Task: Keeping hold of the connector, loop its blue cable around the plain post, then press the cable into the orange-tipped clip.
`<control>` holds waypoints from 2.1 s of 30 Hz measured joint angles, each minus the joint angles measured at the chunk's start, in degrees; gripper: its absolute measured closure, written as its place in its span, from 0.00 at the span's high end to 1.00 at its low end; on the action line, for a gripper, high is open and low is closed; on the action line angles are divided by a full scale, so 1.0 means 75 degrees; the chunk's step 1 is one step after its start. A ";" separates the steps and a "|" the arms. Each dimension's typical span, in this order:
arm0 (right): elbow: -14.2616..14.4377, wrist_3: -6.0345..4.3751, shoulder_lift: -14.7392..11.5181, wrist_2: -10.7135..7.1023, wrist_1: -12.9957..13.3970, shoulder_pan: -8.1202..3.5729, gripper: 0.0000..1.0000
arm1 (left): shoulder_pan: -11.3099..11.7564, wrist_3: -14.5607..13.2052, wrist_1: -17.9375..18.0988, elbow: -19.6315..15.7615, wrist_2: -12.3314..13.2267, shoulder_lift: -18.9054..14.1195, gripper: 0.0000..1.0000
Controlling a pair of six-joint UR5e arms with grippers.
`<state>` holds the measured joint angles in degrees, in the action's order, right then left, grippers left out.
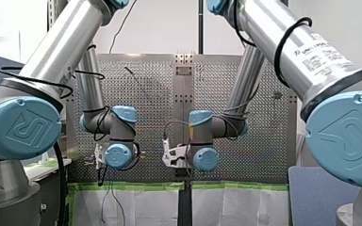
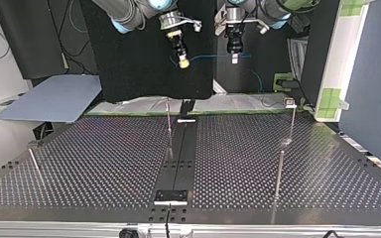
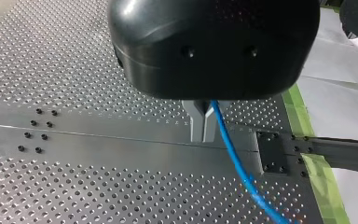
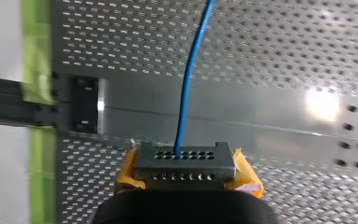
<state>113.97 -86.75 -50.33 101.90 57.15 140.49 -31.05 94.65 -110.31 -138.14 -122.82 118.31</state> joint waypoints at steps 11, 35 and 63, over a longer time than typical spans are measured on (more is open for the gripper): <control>0.0006 -0.0013 0.0905 0.0006 0.0002 0.0005 0.00 | 0.0035 0.0024 0.0067 0.0049 0.0065 0.0068 0.00; -0.1120 -0.0942 -0.0341 0.0174 -0.1520 -0.0237 0.00 | 0.0185 0.0306 -0.1321 0.0984 -0.0810 -0.1395 0.00; -0.3120 -0.0843 -0.2343 -0.0659 -0.3520 -0.0607 0.00 | 0.0505 0.0930 -0.3377 0.2923 -0.1851 -0.3452 0.00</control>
<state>90.57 -93.08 -67.90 96.96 30.75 135.93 -27.26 101.63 -135.64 -116.22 -136.71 92.42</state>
